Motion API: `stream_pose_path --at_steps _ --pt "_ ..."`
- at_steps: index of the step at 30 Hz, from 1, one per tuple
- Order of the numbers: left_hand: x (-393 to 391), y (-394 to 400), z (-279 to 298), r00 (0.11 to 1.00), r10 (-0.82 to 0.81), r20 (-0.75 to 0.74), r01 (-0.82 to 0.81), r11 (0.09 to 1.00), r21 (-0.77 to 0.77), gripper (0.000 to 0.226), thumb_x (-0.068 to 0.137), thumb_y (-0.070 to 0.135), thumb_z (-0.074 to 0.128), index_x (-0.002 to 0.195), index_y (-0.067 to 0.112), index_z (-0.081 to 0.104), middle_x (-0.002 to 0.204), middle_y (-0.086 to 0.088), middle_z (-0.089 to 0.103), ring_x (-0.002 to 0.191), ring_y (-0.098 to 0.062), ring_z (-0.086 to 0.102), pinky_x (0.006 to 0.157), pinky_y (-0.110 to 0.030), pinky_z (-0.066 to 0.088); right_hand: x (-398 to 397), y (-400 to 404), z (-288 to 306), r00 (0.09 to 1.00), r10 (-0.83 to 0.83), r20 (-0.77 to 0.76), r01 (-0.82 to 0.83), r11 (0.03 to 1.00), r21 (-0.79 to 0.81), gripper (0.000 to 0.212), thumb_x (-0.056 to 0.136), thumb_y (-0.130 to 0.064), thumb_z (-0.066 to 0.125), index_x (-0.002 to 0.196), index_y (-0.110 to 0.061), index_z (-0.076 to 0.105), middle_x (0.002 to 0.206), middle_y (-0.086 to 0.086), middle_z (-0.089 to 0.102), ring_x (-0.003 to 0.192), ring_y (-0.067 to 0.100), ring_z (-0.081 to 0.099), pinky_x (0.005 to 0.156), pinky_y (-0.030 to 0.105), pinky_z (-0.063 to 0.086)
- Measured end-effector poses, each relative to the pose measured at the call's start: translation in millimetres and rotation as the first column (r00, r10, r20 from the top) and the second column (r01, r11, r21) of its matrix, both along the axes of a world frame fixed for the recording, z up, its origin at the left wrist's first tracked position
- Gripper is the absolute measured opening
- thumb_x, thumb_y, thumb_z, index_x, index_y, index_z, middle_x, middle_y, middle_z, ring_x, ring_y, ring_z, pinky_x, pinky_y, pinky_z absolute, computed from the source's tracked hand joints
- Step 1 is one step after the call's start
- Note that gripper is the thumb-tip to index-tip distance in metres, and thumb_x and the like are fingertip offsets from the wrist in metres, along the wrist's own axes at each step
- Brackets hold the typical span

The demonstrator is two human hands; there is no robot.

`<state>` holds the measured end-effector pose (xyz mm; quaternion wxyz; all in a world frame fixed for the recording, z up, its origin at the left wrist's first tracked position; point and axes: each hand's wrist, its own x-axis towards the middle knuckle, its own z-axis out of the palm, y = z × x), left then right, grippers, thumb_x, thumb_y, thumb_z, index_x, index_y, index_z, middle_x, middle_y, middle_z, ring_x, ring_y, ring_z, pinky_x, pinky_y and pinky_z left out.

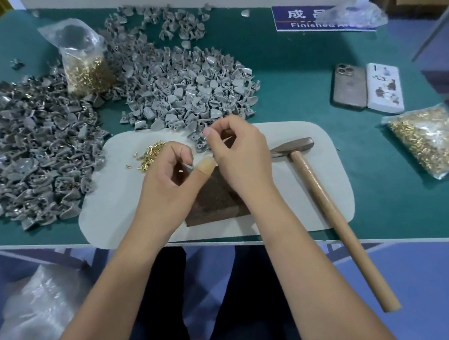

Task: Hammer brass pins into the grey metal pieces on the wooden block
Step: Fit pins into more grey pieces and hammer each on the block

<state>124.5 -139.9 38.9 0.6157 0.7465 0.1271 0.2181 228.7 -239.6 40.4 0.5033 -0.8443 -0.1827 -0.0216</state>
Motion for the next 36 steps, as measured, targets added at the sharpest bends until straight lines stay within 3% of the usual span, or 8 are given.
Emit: stream_pose_path --at_steps 3,10,14,18,21,25,31,36 --pt "-0.4 1.4 1.8 1.000 0.019 -0.007 -0.019 0.999 -0.038 0.030 0.078 0.043 0.070 0.082 0.024 0.047 0.082 0.001 0.047 0.072 -0.015 0.041 0.066 -0.030 0.035 0.6 0.0 -0.5 1.000 0.010 0.007 -0.010 1.000 -0.015 0.011 0.095 -0.036 0.066 0.089 -0.028 0.070 0.084 -0.013 0.070 0.082 0.010 0.063 0.077 0.038 0.053" --pt "2.3 4.1 3.6 0.999 -0.035 -0.034 0.036 0.998 0.042 0.008 0.093 0.021 0.067 0.098 0.026 0.066 0.094 0.016 0.071 0.088 -0.002 0.065 0.079 -0.014 0.046 0.1 -1.7 1.0 0.999 0.041 -0.001 -0.041 0.999 0.002 0.010 0.095 -0.037 0.067 0.090 -0.028 0.070 0.086 -0.014 0.070 0.085 0.009 0.063 0.081 0.040 0.053" --pt "0.9 4.2 0.7 0.995 -0.078 -0.062 0.080 0.996 0.026 0.018 0.097 0.003 0.060 0.102 0.019 0.068 0.094 0.008 0.072 0.075 -0.010 0.066 0.065 -0.018 0.050 0.4 -0.8 0.3 0.999 0.043 0.000 -0.043 0.999 -0.033 0.010 0.094 -0.036 0.067 0.090 -0.028 0.070 0.086 -0.013 0.070 0.085 0.012 0.064 0.080 0.041 0.053" --pt "-2.6 6.8 4.6 0.996 -0.085 -0.025 0.084 0.996 -0.042 0.021 0.098 -0.004 0.056 0.101 0.015 0.064 0.102 -0.003 0.074 0.078 -0.018 0.073 0.068 -0.022 0.055 -5.6 -3.3 7.3 1.000 -0.026 0.016 0.022 0.980 0.196 0.007 0.095 -0.025 0.069 0.090 -0.021 0.070 0.081 -0.013 0.069 0.080 0.004 0.063 0.076 0.025 0.051" --pt "-8.8 11.5 9.6 0.998 -0.060 0.010 0.061 0.982 -0.178 0.017 0.100 0.000 0.054 0.104 0.016 0.060 0.097 -0.005 0.076 0.082 -0.023 0.076 0.071 -0.025 0.058 -22.0 -12.7 13.9 0.996 -0.052 0.070 0.031 0.961 0.275 0.007 0.097 -0.024 0.068 0.091 -0.027 0.069 0.081 -0.015 0.068 0.080 0.003 0.063 0.073 0.013 0.046" --pt "-18.9 16.7 10.1 0.997 -0.068 0.039 0.077 0.945 -0.318 0.014 0.099 0.002 0.058 0.106 0.014 0.053 0.095 -0.005 0.078 0.085 -0.025 0.076 0.070 -0.025 0.058 -51.4 -21.1 9.5 0.999 -0.001 -0.038 0.012 0.964 0.267 0.006 0.095 -0.019 0.070 0.093 -0.022 0.075 0.086 -0.011 0.074 0.084 0.005 0.067 0.080 0.025 0.052" --pt "-26.3 17.8 4.2 0.994 -0.104 0.023 0.107 0.961 -0.254 0.013 0.095 0.021 0.064 0.108 0.023 0.063 0.095 0.001 0.078 0.080 -0.021 0.076 0.068 -0.028 0.059 -78.4 -21.0 12.6 0.979 0.107 -0.175 -0.033 0.925 0.379 0.006 0.096 -0.015 0.070 0.097 -0.015 0.076 0.083 0.005 0.074 0.066 0.009 0.062 0.050 0.024 0.050" --pt "-24.5 11.1 -1.0 0.986 -0.133 -0.098 0.119 0.983 -0.138 0.042 0.081 0.058 0.064 0.103 0.023 0.060 0.085 0.004 0.078 0.066 -0.018 0.073 0.067 -0.039 0.058 -83.5 -19.1 7.6 0.994 0.038 -0.098 0.000 0.932 0.363 0.008 0.095 -0.015 0.072 0.093 -0.021 0.077 0.085 -0.001 0.074 0.075 0.016 0.068 0.062 0.033 0.057"
